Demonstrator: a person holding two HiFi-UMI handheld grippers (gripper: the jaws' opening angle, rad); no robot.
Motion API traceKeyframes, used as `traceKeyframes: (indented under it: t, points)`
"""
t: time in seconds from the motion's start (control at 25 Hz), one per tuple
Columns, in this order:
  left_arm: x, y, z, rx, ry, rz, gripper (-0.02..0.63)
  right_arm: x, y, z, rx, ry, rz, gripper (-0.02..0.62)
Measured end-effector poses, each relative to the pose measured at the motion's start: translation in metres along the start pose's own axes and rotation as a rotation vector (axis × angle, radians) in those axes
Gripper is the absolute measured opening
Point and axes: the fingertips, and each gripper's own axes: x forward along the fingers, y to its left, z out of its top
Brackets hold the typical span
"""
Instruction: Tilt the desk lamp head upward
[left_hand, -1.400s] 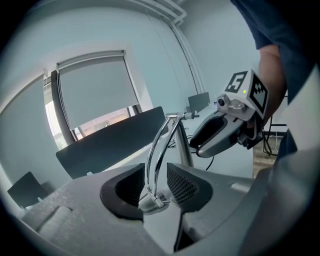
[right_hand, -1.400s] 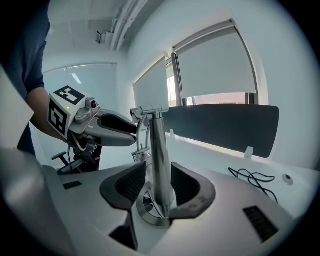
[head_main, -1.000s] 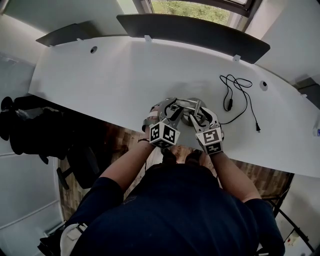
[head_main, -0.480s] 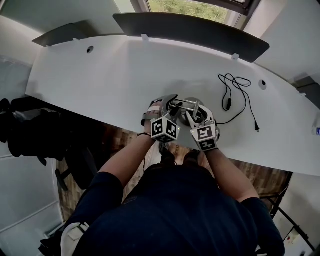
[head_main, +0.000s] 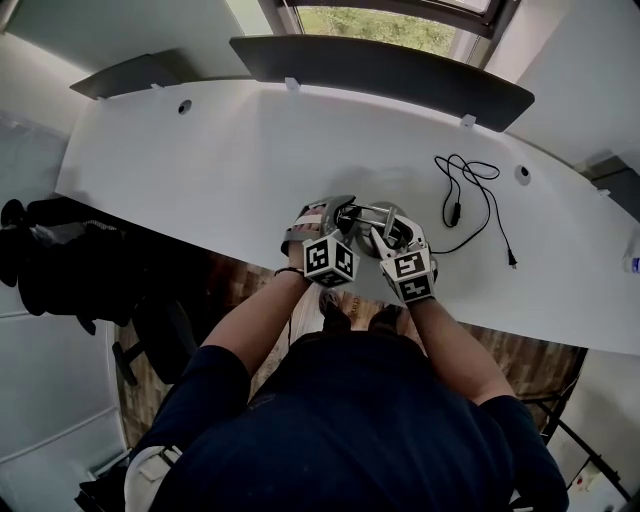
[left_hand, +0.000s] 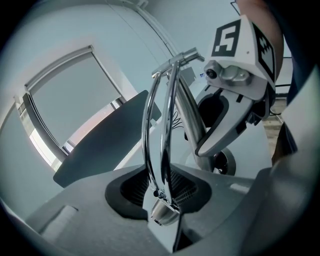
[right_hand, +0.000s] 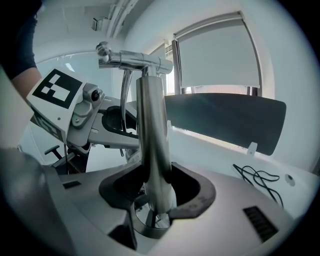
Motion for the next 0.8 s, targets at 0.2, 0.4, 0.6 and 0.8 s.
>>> traceKeyframes:
  t: [0.2,0.4,0.6,0.8]
  points:
    - [-0.001,0.001,-0.001,0.035,0.033,-0.006,0.107,0.0,-0.001,-0.001,0.025,0.007,0.01,0.173]
    - [-0.009,0.009,-0.001,0.061,0.055,0.008,0.107,0.0,0.0,-0.002,0.026,0.036,0.016,0.173]
    - [-0.024,0.025,0.002,0.082,0.055,0.042,0.098,0.0,-0.001,-0.003,0.03,0.054,0.027,0.173]
    - [-0.045,0.047,0.011,0.17,0.072,0.105,0.094,-0.001,-0.001,-0.004,0.033,0.058,0.029,0.173]
